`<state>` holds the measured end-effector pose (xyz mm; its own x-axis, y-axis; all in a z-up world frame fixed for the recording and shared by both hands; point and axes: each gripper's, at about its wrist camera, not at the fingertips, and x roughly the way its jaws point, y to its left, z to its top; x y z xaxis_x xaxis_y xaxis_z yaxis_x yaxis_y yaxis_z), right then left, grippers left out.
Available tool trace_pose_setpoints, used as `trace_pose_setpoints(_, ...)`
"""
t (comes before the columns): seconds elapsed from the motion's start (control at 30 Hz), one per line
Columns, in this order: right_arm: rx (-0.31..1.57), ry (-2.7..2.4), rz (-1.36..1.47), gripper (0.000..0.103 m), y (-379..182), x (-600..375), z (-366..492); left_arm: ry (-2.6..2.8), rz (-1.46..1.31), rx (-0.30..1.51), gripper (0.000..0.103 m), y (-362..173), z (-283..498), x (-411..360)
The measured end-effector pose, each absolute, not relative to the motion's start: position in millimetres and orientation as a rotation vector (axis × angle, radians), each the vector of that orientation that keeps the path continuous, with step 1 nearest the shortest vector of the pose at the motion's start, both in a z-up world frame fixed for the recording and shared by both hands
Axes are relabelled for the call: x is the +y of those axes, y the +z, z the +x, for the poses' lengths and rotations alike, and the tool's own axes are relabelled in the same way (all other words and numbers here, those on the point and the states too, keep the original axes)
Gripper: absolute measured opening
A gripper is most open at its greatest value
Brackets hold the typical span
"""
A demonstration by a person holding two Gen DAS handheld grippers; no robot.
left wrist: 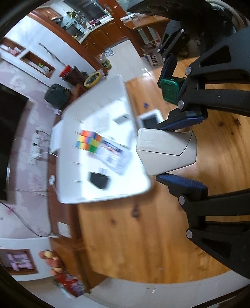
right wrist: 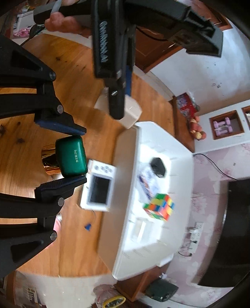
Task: Organize rigid objects
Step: 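Carry the wedge box with the left tool into the tray while the right tool carries the green item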
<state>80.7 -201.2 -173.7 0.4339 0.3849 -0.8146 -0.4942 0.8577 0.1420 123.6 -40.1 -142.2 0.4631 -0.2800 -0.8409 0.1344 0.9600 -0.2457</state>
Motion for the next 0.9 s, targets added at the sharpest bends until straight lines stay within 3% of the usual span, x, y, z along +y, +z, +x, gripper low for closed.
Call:
trace_pose_setpoints(0.23,0.889,0.464,-0.091,0.043,-104,-227,116,-0.252,-0.096,0.948,0.048,-82,170,-45)
trace_pose_setpoints(0.47,0.816,0.307,-0.065,0.043,-64,-252,180,-0.253,-0.105,0.932,0.048,-74,240,-44)
trace_pose_setpoints(0.63,0.882,0.197,0.003,0.043,-77,-263,233,-0.263,-0.135,1.013,0.048,-108,286,-48)
trace_pose_setpoints(0.9,1.042,0.117,0.023,0.043,-150,-257,270,-0.240,-0.143,1.169,0.048,-179,336,-67)
